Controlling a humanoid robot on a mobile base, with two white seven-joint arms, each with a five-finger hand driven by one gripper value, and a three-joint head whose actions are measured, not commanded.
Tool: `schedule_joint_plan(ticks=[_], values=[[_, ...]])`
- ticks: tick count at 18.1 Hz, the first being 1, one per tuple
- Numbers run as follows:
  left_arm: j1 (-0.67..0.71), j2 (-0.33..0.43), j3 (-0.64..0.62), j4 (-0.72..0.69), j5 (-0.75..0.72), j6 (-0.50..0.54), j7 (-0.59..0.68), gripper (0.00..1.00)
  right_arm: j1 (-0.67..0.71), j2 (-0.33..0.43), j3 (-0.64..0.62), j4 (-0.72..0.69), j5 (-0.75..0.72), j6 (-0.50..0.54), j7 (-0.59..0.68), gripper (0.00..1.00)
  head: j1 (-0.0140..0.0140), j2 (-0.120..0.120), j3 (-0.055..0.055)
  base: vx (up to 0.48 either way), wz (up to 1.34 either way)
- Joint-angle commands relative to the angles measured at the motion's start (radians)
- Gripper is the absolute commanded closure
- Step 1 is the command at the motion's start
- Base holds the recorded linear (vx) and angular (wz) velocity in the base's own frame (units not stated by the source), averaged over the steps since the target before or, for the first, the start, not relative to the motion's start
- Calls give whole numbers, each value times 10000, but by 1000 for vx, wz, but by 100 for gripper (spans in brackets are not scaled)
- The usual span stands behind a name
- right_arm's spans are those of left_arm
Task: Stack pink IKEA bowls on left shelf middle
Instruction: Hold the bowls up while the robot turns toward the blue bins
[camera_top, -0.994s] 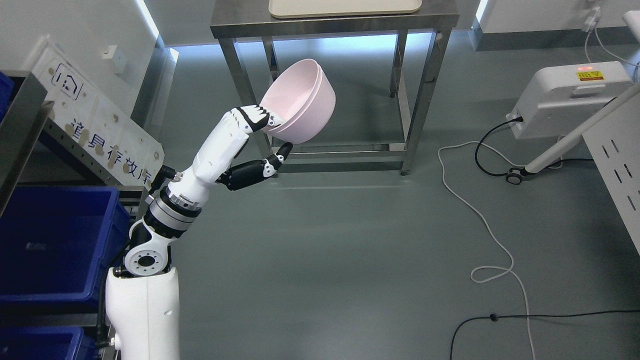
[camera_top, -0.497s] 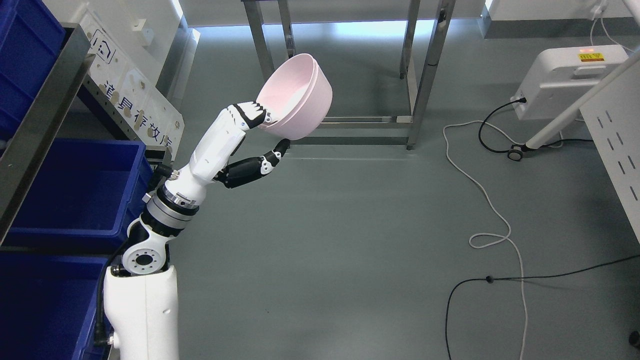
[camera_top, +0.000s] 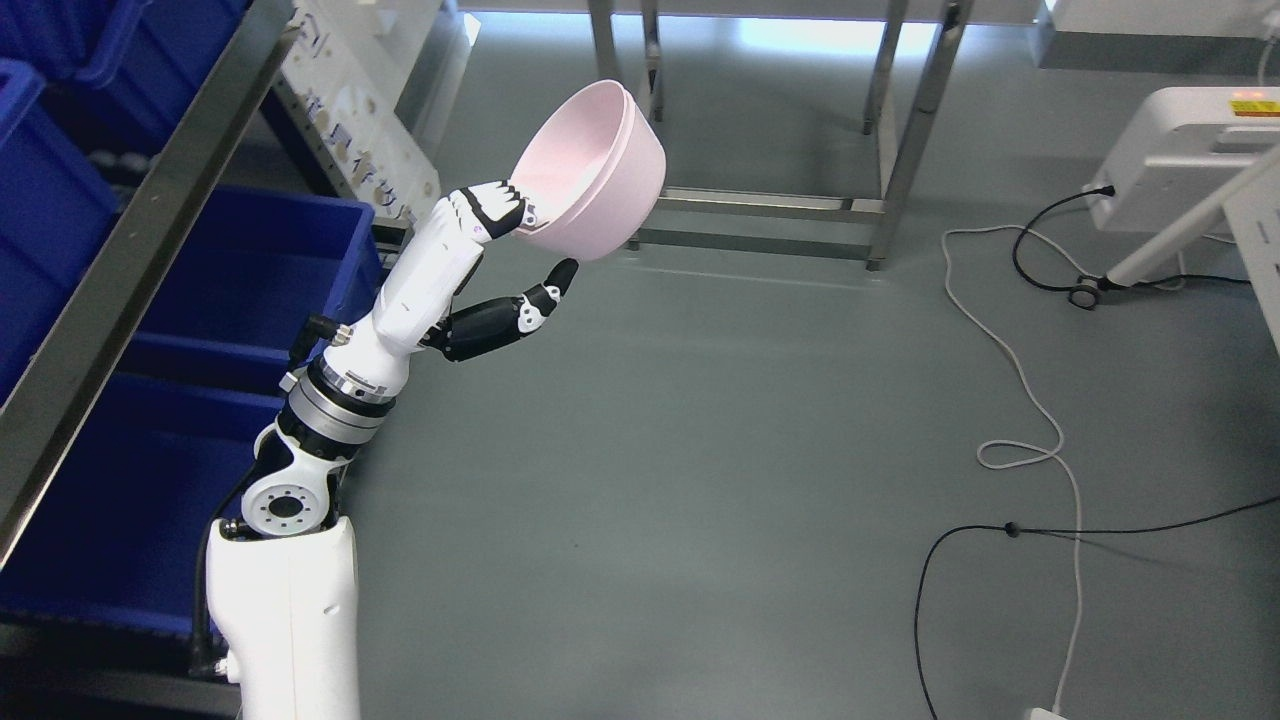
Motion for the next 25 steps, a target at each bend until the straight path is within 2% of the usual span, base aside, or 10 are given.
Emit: schedule_joint_plan(ticks=[1, 7, 16, 25], values=[[-406, 175, 16, -4, 259, 4, -2, 86, -3, -174, -46, -175, -15, 8, -2, 0, 0, 0, 0, -201, 484], [-452, 175, 1, -34, 259, 4, 13, 86, -3, -174, -46, -175, -15, 8, -2, 0, 0, 1, 0, -173, 930], [-943, 175, 47, -35, 259, 4, 13, 86, -3, -174, -46, -175, -15, 8, -2, 0, 0, 0, 0, -27, 1433], [-974, 175, 93, -218, 274, 4, 13, 86, -3, -174, -46, -175, -15, 8, -2, 0, 0, 1, 0, 92, 548]])
